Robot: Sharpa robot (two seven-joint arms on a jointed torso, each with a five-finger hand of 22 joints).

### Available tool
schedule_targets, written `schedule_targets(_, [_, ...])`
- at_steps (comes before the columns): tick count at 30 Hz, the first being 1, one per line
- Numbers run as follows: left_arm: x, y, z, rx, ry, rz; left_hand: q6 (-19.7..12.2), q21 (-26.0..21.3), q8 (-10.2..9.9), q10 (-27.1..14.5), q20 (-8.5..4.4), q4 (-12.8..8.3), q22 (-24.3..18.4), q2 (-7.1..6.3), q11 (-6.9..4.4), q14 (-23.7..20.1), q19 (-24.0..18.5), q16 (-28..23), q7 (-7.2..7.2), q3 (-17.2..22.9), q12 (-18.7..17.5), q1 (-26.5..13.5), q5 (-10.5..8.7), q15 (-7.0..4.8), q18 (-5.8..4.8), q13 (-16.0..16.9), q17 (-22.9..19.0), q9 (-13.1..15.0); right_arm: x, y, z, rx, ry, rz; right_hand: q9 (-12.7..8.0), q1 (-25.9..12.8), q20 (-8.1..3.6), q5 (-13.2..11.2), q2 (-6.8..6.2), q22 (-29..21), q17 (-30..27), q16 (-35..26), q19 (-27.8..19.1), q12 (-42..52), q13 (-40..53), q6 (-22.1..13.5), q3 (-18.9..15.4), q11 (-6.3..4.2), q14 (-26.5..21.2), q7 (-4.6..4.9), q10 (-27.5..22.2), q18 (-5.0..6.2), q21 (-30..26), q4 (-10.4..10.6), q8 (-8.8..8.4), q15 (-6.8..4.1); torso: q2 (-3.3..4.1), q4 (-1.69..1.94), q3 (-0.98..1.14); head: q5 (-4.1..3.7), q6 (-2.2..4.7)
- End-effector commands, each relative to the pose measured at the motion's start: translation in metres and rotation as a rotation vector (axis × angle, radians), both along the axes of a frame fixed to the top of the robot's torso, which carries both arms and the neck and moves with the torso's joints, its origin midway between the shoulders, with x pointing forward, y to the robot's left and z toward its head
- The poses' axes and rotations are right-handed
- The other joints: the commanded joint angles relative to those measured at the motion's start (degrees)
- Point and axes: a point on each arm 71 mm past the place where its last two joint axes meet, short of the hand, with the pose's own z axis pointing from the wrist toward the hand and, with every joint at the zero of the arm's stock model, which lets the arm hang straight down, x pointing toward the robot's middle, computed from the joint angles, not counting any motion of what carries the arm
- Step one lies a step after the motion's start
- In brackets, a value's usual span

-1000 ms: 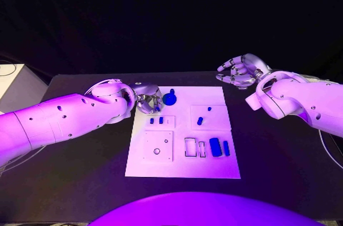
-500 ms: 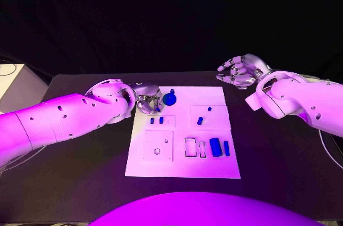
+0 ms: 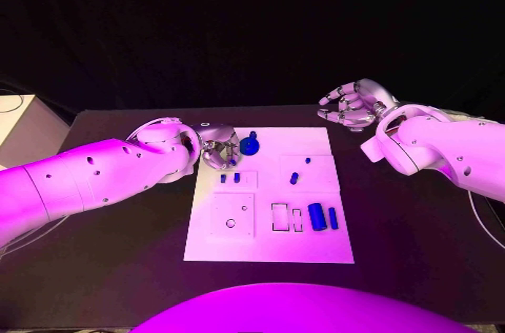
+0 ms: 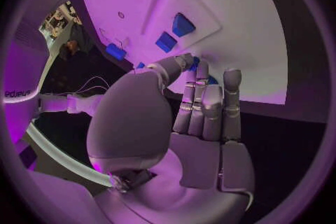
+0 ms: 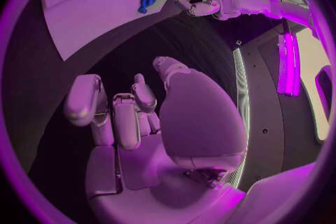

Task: Assemble the parts on the task board

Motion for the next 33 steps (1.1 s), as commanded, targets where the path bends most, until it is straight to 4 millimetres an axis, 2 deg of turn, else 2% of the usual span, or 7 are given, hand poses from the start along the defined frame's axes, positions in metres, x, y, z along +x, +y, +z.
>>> schedule_targets(1, [-0.0022, -0.0034, -0.0024, 0.001, 0.007, -0.014, 0.24, 0.23, 0.09, 0.47, -0.17, -0.02, 0.11, 0.35, -0.05, 0.55, 0.24, 0.25, -0.03, -0.22, -0.14, 0.04, 0.01, -0.03, -0.17, 0.09, 0.10, 0.02, -0.0004, 0.0019, 0.0001, -0.003, -0.002, 0.018, -0.05, -0.36, -0.07, 0.13, -0.17, 0.00, 2.42, -0.27, -0.28, 0.11, -0.05, -0.28, 0.32, -0.17, 2.31, 0.01, 0.32, 0.80, -0.15, 0.06, 0.22, 0.12, -0.03, 0.01, -0.01, 0.01, 0.01])
schedule_targets(8, [-0.0015, -0.0023, -0.0044, 0.022, 0.024, -0.003, -0.02, 0.03, -0.12, 0.23, -0.20, -0.06, -0.18, 0.44, 0.00, 0.41, -0.03, 0.20, 0.01, -0.35, -0.15, 0.04, 0.01, -0.05, -0.10, 0.23, -0.22, -0.01, -0.0002, 0.0020, -0.0001, -0.003, -0.001, 0.018, -0.05, -0.36, -0.07, 0.13, -0.17, 0.00, 2.42, -0.27, -0.28, 0.11, -0.05, -0.28, 0.32, -0.17, 2.31, 0.01, 0.32, 0.80, -0.15, 0.06, 0.22, 0.12, -0.02, 0.02, -0.01, 0.03, 0.01])
schedule_targets(23, [-0.0018, -0.0011, -0.0088, 0.068, 0.069, 0.008, -2.03, -1.85, -1.99, -3.19, 0.22, -0.30, -2.51, 0.95, 1.01, -1.92, -2.74, -0.64, 0.78, -0.80, -0.32, 0.01, 0.05, 0.77, 0.38, 1.30, -3.49, -0.61, -0.0003, 0.0015, -0.0006, -0.003, 0.001, 0.018, -0.07, -0.46, -0.09, 0.15, -0.19, -0.04, 2.44, -0.29, -0.25, 0.14, -0.11, -0.27, 0.43, -0.19, 2.34, 0.00, 0.40, 0.80, -0.24, 0.07, 0.27, 0.10, -0.07, 0.01, -0.03, 0.05, 0.01])
schedule_targets(33, [-0.0021, 0.0002, -0.0085, 0.068, 0.065, 0.012, -2.25, -1.84, -2.30, -3.36, 0.36, -0.47, -2.41, 1.02, 1.05, -2.03, -2.76, -0.59, 0.85, -0.77, -0.09, 0.17, 0.04, 0.87, 0.38, 1.59, -3.40, -0.71, -0.0005, 0.0012, -0.0015, -0.004, 0.002, 0.017, -0.07, -0.46, -0.09, 0.15, -0.19, -0.04, 2.44, -0.29, -0.25, 0.14, -0.11, -0.27, 0.43, -0.19, 2.34, 0.00, 0.40, 0.80, -0.24, 0.07, 0.27, 0.10, -0.05, 0.03, -0.01, 0.04, 0.01])
